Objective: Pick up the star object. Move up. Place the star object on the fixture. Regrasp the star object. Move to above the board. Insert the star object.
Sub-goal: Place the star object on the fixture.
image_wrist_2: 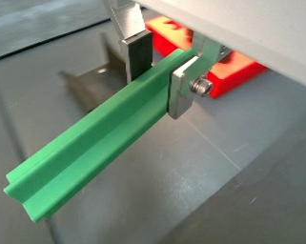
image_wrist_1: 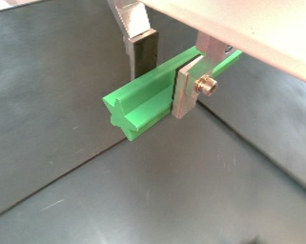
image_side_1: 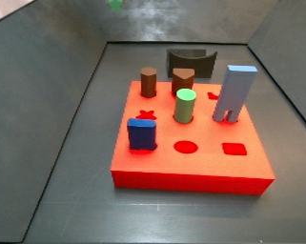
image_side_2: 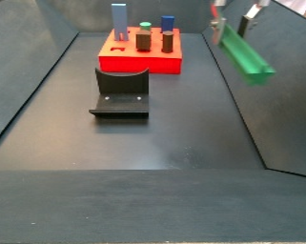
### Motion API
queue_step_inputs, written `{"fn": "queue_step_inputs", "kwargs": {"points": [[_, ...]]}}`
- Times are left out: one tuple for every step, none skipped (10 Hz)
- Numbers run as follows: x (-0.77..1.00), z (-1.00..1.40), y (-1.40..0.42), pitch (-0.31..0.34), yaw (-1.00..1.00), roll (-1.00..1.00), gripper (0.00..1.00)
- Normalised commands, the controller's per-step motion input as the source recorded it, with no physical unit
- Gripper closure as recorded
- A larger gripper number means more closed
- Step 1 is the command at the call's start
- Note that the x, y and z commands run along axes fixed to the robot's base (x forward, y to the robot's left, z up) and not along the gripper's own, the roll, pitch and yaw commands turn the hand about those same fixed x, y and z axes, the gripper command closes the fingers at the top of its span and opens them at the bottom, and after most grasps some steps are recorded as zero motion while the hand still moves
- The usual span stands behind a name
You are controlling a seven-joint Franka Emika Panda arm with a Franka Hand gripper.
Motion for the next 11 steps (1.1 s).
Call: {"fn": "queue_step_inputs", "kwargs": {"points": [[1.0,-0.11,-0.26,0.185,-0.71,-0.25,1.0],[1.0,-0.1,-0.24,0.166,-0.47,-0.25,1.0],[1.0,-0.09,-0.21,0.138,-0.27,-0.22,1.0],[1.0,-0.09,-0.2,0.128,-0.18,-0.19,1.0],[1.0,-0.08,-0.19,0.124,-0.13,-0.18,1.0],[1.0,-0.07,-0.16,0.119,-0.09,-0.17,1.0],[1.0,-0.07,-0.15,0.118,-0.07,-0.17,1.0],[1.0,-0.06,-0.13,0.118,-0.05,-0.17,1.0],[1.0,-0.06,-0.12,0.119,-0.04,-0.17,1.0],[1.0,-0.05,-0.1,0.123,-0.03,-0.16,1.0],[1.0,-0.05,-0.09,0.126,-0.03,-0.15,1.0]]}}
